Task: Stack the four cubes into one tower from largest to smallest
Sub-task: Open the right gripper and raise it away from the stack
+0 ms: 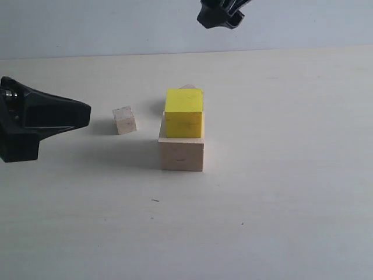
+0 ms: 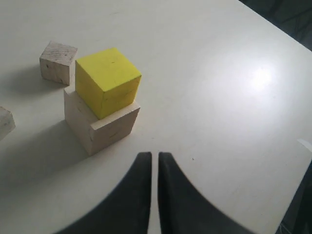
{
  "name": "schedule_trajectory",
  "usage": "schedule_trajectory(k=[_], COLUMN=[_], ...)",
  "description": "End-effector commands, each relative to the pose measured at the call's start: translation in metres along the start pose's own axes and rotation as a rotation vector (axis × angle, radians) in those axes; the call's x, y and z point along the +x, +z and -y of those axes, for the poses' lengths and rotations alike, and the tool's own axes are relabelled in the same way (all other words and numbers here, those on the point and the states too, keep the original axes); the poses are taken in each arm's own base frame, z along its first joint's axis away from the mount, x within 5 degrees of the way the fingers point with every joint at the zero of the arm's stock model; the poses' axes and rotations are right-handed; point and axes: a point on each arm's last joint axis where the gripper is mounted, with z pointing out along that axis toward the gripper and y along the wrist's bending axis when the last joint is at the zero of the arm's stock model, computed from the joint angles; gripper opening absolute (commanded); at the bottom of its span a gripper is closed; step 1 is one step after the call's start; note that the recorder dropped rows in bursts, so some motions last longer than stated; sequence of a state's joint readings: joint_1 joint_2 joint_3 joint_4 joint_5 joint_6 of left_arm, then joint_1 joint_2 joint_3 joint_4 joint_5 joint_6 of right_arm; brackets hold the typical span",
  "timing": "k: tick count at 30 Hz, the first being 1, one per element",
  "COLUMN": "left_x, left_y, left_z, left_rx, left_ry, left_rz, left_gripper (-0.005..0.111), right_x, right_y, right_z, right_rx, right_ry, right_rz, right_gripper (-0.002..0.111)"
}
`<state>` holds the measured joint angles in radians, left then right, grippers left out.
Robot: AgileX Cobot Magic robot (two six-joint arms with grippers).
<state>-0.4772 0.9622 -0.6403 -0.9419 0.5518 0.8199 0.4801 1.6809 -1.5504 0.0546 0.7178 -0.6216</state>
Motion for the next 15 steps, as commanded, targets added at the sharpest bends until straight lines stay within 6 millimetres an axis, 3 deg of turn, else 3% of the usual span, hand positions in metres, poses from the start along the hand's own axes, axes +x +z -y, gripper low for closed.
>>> schedule_trajectory(k=[1,8,15], left_x=[0.0,0.004,0.005], left_y=[-0.002,-0.002,-0.002], left_z=[0.0,0.005,0.006], left_rx=[-0.001,0.043,0.054], left_ry=[-0.078,-0.176,-0.201], left_rz=[0.007,-0.041,-0.055], left_gripper=[0.008,0.008,0.008], right_x=[0.002,0.046,0.084], right_y=[0.015,0.072,0.094], right_z=[0.011,0.046,0.076], right_rx=[0.063,0.124,0.146], right_ry=[0.058,0.368,0.737], right_rz=[0.027,-0.034,-0.014], right_gripper=[0.099,0.093,0.085])
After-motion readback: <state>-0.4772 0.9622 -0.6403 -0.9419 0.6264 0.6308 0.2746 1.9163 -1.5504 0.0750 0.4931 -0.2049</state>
